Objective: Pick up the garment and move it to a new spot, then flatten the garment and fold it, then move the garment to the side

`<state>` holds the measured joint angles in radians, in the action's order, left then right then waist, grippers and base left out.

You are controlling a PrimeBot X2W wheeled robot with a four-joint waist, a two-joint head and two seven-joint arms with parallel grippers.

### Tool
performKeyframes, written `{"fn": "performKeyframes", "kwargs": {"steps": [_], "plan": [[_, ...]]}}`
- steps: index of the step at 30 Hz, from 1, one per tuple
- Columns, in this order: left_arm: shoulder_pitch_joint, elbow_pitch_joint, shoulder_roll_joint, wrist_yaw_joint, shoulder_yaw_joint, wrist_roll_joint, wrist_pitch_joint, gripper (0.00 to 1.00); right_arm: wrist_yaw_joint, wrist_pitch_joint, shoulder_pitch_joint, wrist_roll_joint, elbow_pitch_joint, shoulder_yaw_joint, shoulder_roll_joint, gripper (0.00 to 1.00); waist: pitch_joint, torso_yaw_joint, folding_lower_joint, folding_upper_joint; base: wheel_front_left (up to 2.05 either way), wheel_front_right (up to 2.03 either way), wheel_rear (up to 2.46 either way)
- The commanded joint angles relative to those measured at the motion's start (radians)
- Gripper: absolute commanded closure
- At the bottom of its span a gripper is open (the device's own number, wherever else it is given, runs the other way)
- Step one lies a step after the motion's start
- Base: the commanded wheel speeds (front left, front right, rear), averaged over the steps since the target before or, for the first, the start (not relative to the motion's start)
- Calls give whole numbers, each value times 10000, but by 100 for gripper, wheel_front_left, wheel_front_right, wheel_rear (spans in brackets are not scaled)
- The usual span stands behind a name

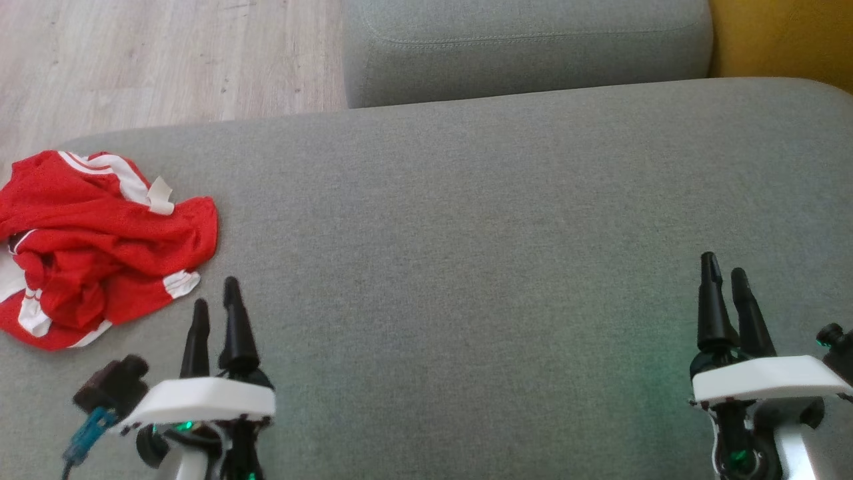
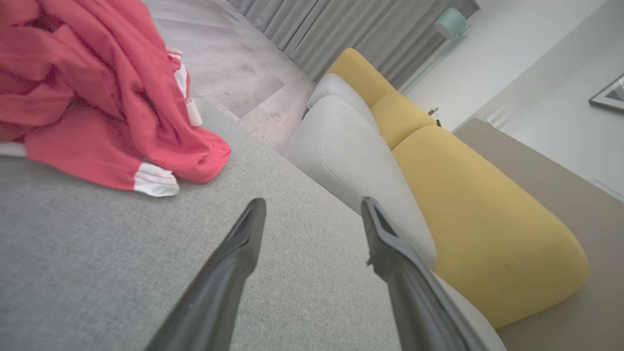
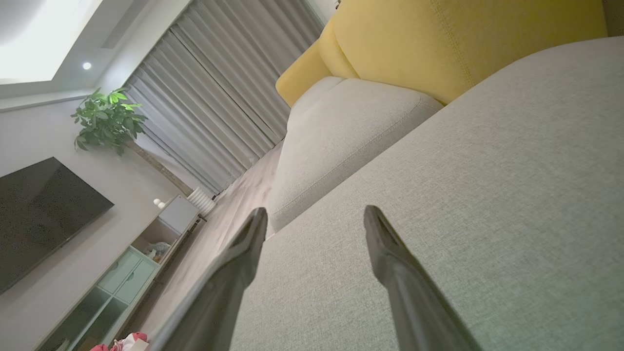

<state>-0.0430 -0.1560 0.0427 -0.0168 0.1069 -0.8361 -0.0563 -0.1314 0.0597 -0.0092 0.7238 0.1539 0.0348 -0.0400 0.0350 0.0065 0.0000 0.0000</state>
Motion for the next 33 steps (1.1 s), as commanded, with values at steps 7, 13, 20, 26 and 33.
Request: {"fn": "performKeyframes", "kwargs": {"steps": [7,13,20,26,33], "plan": [[-771,439,393,485,640,1422,-361,0,4,335,-453,-1203,-516,-360,-70,0,55,-1,0,0,0,0,0],[-938,433,631,903,1191,2224,-539,0,4,512,-454,-2103,-677,-501,-73,0,98,8,0,0,0,0,0],[-1172,414,933,1385,1869,3152,-747,0,5,719,-468,-3152,-884,-606,-77,0,154,29,0,0,0,0,0],[-1380,380,1179,1829,2449,3922,-925,0,5,896,-472,-4060,-1009,-693,-80,0,191,30,0,0,0,0,0],[-1575,330,1377,2215,2964,4582,-1102,0,6,1073,-466,-4936,-1055,-718,-84,0,220,51,0,0,0,0,0]]}}
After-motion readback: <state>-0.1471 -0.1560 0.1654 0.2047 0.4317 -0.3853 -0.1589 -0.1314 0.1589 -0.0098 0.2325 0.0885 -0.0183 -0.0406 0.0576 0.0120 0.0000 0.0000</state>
